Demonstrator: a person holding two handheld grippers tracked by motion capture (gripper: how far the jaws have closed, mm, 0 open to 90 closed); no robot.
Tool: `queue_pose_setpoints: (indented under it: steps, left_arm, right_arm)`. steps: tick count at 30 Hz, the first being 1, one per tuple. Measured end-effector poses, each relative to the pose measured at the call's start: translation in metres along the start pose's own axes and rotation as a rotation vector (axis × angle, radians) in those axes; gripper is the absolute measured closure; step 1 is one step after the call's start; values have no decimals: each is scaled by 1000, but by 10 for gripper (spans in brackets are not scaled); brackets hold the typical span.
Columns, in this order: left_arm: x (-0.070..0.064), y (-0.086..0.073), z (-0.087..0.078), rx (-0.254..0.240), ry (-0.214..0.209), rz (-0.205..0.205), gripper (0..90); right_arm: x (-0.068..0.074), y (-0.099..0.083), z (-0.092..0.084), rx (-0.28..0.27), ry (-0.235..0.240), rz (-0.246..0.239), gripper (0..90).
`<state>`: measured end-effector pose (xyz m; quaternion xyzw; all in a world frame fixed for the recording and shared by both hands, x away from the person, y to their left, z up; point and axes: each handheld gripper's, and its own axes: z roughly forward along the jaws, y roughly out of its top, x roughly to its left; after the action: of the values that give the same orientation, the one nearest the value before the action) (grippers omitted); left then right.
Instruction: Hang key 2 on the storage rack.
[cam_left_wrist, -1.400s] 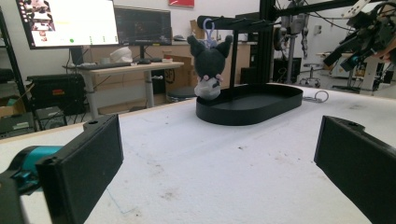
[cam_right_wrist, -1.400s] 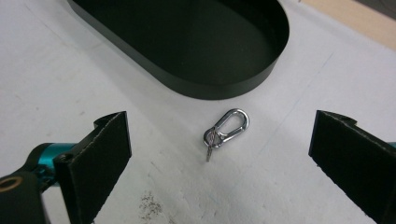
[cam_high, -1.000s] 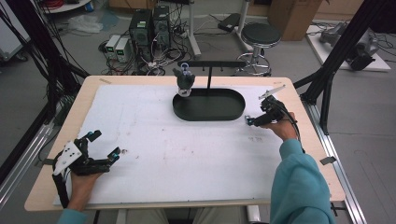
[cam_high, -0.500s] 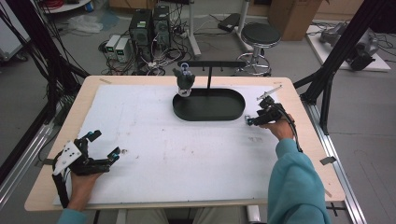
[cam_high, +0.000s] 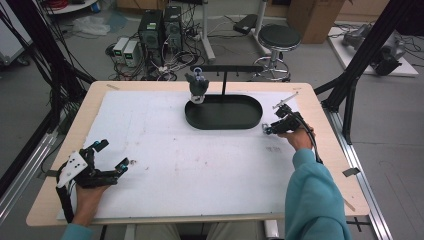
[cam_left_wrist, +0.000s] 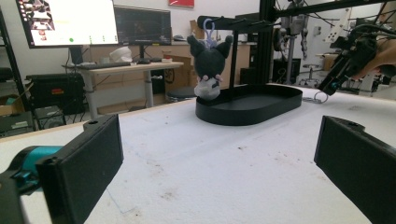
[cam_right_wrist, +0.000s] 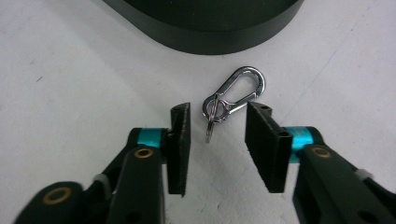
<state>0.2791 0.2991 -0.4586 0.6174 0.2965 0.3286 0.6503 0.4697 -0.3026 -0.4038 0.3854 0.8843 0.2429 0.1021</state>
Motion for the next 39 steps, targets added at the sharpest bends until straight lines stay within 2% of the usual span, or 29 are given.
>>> queue_pose_setpoints:
  steps: [5, 9, 16, 22, 32, 35, 39]
  left_arm:
    - [0, 0, 0, -1, 1, 0, 17]
    - [0, 0, 0, -1, 0, 0, 17]
    - [-1, 0, 0, -2, 0, -3, 17]
    - [-1, 0, 0, 0, -3, 1, 17]
    - [-1, 0, 0, -1, -1, -2, 17]
    - [0, 0, 0, -1, -2, -2, 17]
    - [0, 0, 0, -1, -2, -2, 17]
  right_arm:
    - [2, 1, 2, 12, -2, -2, 730]
    - [1, 1, 4, 26, 6, 12, 761]
    - [1, 1, 5, 23, 5, 7, 828]
    - [1, 1, 6, 31, 18, 12, 853]
    - [2, 2, 6, 39, 5, 14, 884]
    - [3, 3, 6, 40, -4, 0, 888]
    - [3, 4, 1, 1, -27, -13, 888]
